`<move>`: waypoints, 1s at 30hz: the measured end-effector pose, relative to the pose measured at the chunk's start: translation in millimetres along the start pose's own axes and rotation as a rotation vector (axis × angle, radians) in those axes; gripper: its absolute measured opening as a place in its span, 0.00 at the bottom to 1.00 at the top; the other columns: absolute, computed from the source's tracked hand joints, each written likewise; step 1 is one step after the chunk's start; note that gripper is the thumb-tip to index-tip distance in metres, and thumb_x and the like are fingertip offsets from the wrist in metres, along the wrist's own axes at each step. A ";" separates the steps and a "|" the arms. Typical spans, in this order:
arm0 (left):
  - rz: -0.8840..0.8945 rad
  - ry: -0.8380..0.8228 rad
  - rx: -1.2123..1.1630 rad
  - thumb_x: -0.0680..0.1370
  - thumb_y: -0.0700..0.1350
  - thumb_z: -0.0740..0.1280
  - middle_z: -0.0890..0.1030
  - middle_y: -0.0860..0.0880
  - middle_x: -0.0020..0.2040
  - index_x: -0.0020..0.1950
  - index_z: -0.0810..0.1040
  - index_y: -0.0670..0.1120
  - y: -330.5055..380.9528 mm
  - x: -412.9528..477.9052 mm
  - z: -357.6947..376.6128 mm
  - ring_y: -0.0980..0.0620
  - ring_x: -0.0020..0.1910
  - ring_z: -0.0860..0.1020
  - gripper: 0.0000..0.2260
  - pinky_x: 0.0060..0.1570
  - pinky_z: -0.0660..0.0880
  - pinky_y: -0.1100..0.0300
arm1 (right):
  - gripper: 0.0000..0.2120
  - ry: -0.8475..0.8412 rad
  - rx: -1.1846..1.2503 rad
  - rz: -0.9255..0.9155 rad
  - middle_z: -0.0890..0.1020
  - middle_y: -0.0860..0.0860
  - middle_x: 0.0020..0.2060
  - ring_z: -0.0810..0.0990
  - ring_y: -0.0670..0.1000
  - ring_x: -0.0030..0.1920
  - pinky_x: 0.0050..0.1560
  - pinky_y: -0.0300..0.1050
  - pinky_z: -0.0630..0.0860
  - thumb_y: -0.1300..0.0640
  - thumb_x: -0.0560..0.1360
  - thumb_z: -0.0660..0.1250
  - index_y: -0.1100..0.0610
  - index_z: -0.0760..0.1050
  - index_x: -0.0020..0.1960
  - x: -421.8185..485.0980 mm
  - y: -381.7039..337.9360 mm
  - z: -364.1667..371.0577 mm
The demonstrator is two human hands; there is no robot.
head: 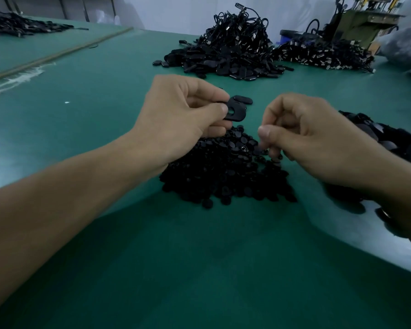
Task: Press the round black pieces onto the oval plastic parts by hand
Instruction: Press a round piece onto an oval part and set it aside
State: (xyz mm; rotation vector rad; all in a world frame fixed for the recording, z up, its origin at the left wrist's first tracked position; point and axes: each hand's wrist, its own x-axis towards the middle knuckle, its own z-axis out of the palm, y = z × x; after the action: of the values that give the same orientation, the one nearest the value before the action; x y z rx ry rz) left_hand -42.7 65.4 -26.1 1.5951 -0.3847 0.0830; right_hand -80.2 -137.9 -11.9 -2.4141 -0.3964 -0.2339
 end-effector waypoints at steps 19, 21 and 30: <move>-0.006 -0.048 -0.052 0.76 0.31 0.71 0.86 0.44 0.40 0.46 0.83 0.42 6.8 -8.6 8.6 0.49 0.39 0.87 0.06 0.41 0.82 0.63 | 0.07 0.192 0.314 -0.085 0.86 0.48 0.37 0.80 0.40 0.33 0.40 0.34 0.80 0.64 0.72 0.75 0.52 0.84 0.43 -3.5 -17.1 1.1; -0.015 -0.043 -0.078 0.76 0.31 0.72 0.87 0.44 0.40 0.46 0.83 0.42 7.7 -9.2 9.9 0.49 0.39 0.87 0.06 0.40 0.81 0.64 | 0.08 0.215 0.286 -0.089 0.86 0.45 0.35 0.79 0.40 0.33 0.39 0.35 0.79 0.63 0.73 0.75 0.50 0.84 0.43 -2.9 -16.6 2.5; -0.025 -0.066 -0.116 0.75 0.31 0.72 0.86 0.42 0.41 0.45 0.83 0.42 9.1 -11.7 14.2 0.48 0.39 0.87 0.07 0.40 0.81 0.64 | 0.12 0.293 0.123 -0.070 0.84 0.46 0.37 0.84 0.46 0.39 0.46 0.49 0.83 0.60 0.74 0.74 0.44 0.76 0.45 -2.3 -15.4 4.9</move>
State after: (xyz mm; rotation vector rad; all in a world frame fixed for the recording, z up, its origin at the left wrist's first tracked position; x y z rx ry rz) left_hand -59.0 53.6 -21.7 1.4901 -0.4136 -0.0108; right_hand -87.3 -124.0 -7.1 -2.2045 -0.3507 -0.5694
